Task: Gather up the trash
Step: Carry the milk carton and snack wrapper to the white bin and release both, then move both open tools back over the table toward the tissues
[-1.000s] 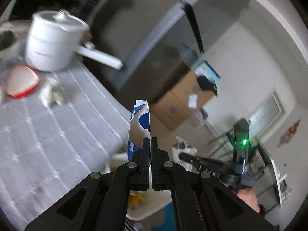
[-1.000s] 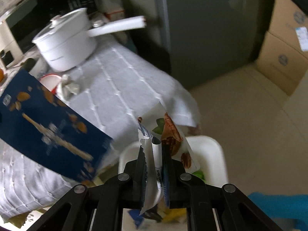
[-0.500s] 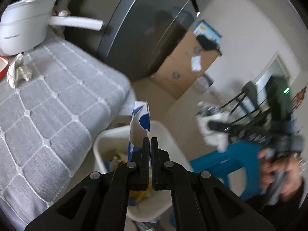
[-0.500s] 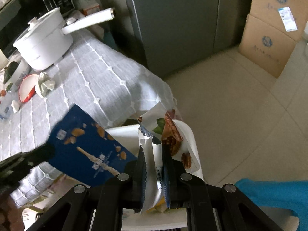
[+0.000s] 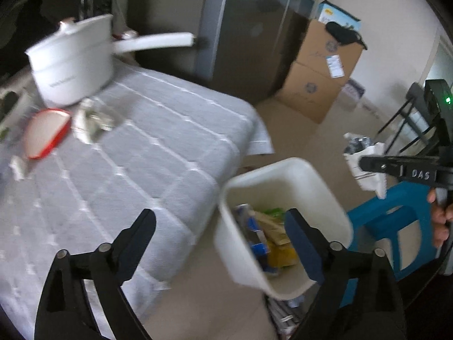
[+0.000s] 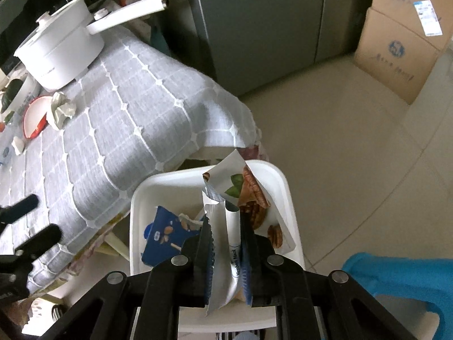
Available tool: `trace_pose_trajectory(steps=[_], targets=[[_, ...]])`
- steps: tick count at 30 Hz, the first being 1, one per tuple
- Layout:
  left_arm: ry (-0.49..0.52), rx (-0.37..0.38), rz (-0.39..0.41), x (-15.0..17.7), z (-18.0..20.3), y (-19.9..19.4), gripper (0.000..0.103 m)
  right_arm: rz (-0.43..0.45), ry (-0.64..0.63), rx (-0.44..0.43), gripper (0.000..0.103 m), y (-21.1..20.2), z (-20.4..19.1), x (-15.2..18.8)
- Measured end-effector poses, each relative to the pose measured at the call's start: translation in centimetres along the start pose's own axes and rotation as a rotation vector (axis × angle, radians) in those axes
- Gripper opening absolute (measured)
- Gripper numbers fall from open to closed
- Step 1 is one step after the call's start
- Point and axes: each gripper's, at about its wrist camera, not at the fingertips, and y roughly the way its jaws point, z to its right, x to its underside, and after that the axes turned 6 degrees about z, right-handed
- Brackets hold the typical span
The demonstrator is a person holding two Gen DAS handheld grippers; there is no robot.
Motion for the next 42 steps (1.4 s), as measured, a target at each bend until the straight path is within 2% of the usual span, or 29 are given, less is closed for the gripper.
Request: trace_pose_trajectory(steps=[5, 6, 7, 9, 10, 19, 26, 37, 42], targets=[[-0.023, -0.057, 0.008, 0.0, -2.8, -1.7, 0.101, -0.016, 0.005, 0.000, 0.022, 0.3, -0.2, -0.2], [-0.033, -0.069, 0.009, 0.0, -3.5, -2.1, 0.101, -0.021, 0.006, 0.011, 0.028, 0.4, -0.3, -0.2], [-0.044, -0.077, 0.011, 0.0, -4.0, -2.5, 0.102, -0.026, 0.011, 0.022, 0.043, 0.4, -0.4, -0.2], [-0.066, -0.092, 0.015, 0.1, -5.3, -3.2, 0.102, -0.030, 0.034, 0.028, 0.063, 0.5, -0.4, -0.3], [-0.078, -0.099, 0.017, 0.1, -5.8, -3.6, 0.102, -0.025, 0.044, 0.023, 0.066, 0.4, -0.4, -0.3], [-0.152, -0.156, 0.053, 0.4, -9.9, -6.6, 0.103, -0.019, 0.059, -0.007, 0.070, 0.7, -2.2, -0.9], [-0.175, -0.232, 0.085, 0.8, -13.0, -8.5, 0.103, -0.020, 0.033, -0.027, 0.074, 1.5, -5.0, -1.6], [-0.234, -0.411, 0.137, 1.7, -19.9, -10.5, 0.103, -0.027, -0.076, -0.055, 0.077, 4.1, -12.3, -2.9], [-0.268, -0.460, 0.181, 1.2, -23.3, -10.6, 0.103, -0.021, -0.124, -0.079, 0.078, 5.9, -16.1, -3.7]])
